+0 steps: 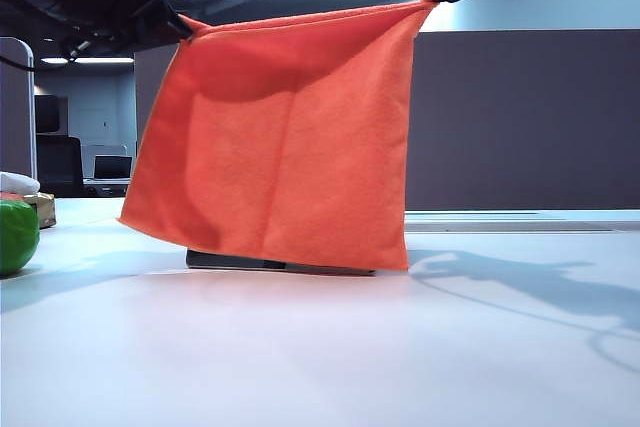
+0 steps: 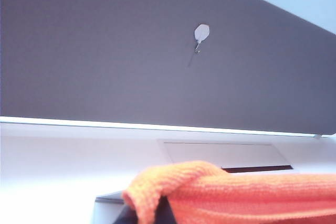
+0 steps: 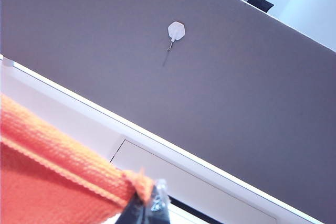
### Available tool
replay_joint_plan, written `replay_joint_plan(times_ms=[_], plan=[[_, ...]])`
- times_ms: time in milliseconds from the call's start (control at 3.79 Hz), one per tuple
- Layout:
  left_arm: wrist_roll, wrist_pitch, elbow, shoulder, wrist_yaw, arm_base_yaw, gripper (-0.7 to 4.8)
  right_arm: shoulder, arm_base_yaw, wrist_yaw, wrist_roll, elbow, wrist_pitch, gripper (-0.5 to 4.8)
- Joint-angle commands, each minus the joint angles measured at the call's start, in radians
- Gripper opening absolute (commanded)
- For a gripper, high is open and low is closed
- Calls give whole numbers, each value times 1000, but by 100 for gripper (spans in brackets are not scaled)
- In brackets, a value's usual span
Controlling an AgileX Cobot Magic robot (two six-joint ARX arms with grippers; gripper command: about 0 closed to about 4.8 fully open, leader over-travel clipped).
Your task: Pick up the cloth from the table and use it to cover the mirror.
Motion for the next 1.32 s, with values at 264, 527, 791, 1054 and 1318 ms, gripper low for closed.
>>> replay_joint_plan(times_ms=[264,527,791,1054,1318], plan=[[2,76,59,95,-23,15,-6,64,-41,11,-6,5,88,-2],[1,143,66,127,-64,15,-6,76,-50,5,-6,5,134,-2],[-3,60,129,183,-46,15,-6,150,-93,31,-10,37,161,-2],[-3,56,128,183,-50,15,93,151,-99,32,-10,38,146,-1],[-2,14,128,183,-90,15,158,155,-97,-3,-4,38,70,199]])
